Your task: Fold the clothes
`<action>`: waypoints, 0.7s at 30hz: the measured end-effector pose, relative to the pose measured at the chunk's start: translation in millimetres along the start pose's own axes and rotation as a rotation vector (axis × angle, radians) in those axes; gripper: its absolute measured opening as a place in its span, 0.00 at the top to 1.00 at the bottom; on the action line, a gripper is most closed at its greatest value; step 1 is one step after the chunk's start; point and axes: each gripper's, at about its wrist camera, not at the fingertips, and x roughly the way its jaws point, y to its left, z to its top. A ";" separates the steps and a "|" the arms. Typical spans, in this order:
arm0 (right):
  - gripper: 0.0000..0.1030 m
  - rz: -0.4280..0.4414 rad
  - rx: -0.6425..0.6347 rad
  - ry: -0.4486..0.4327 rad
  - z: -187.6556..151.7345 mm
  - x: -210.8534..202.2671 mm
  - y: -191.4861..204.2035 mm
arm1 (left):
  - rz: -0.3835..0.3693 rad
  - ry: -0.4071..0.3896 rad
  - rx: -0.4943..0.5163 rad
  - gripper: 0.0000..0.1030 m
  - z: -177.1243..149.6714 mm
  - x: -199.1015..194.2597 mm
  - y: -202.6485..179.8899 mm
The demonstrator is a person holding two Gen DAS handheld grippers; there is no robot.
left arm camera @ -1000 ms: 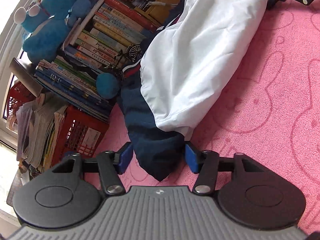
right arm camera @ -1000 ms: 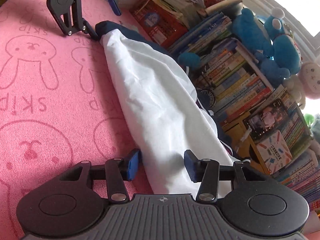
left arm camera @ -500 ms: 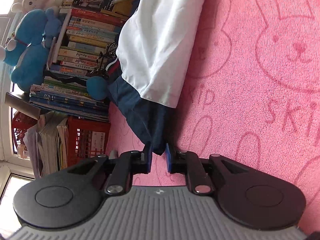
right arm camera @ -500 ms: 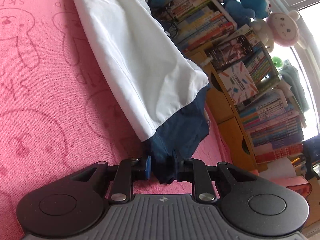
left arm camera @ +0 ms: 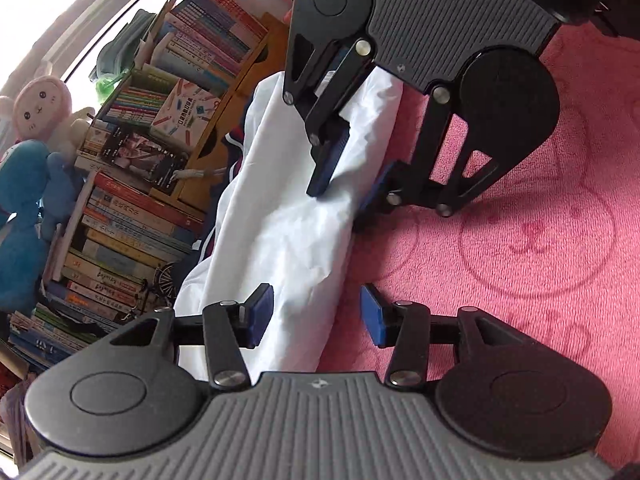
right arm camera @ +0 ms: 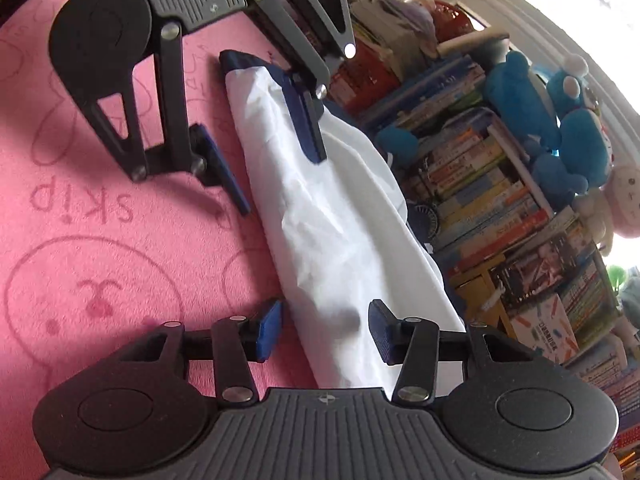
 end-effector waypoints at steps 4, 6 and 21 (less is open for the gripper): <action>0.84 -0.004 0.133 -0.034 2.7 0.4 -27.1 | 0.055 -0.019 0.031 0.41 3.0 12.7 2.2; 0.84 -0.011 0.145 -0.041 1.1 -4.7 -34.3 | 0.082 -0.001 0.036 0.70 1.7 18.9 5.8; 0.72 -0.200 -0.173 0.082 -29.5 54.5 -27.6 | 0.219 0.148 0.142 0.77 -26.9 38.1 15.5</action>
